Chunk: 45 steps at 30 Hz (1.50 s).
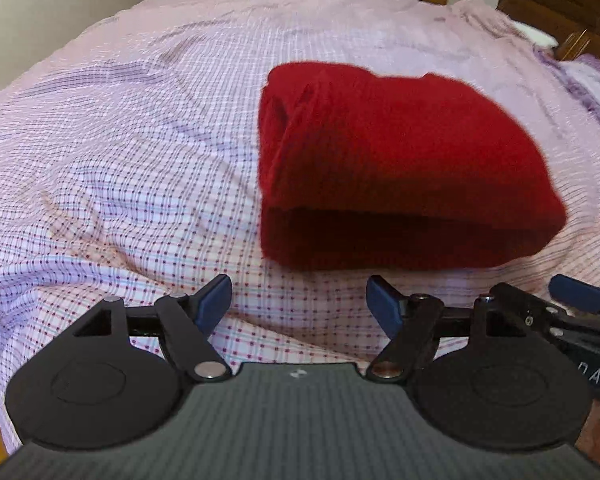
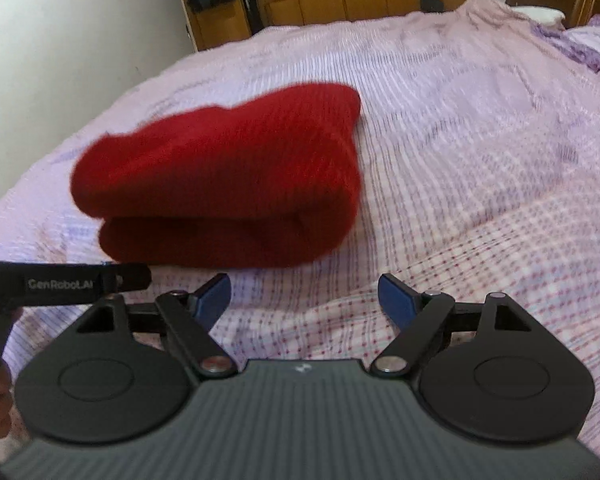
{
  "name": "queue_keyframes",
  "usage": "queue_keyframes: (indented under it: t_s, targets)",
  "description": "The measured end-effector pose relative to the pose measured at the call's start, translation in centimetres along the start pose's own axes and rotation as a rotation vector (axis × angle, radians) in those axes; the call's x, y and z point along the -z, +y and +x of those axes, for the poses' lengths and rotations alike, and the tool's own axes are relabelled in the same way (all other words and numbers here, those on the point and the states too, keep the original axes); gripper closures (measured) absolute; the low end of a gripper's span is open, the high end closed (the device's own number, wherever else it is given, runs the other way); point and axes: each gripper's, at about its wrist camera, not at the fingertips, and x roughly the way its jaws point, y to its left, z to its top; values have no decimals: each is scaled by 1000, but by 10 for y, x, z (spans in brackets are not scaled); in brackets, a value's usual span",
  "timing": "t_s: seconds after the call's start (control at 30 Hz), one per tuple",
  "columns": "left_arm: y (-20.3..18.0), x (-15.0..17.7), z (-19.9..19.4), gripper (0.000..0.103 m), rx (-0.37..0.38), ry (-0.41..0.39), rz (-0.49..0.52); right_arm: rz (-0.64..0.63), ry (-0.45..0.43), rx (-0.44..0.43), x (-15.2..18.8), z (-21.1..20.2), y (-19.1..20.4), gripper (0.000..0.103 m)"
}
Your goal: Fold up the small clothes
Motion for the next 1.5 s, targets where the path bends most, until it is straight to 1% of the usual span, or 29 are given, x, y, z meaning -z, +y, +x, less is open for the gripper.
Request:
queue_keyframes:
  t_s: [0.13,0.27,0.4,0.77,1.5]
  targets:
    - [3,4,11,24,-7,18,-19,-14,2,25,6,8,5,21]
    - [7,7,14,24,5,17,-35,-40,2,42,12,12,8,21]
    - [8,11,16,22,3,15,-31,-53,-7,51,16,14,10,20]
    - [6,12,17,21,-3,14,-23,-52,-26,49,20,15,8,20]
    - [7,11,18,21,-6,17,-22,-50,-29,48,20,14,8,20]
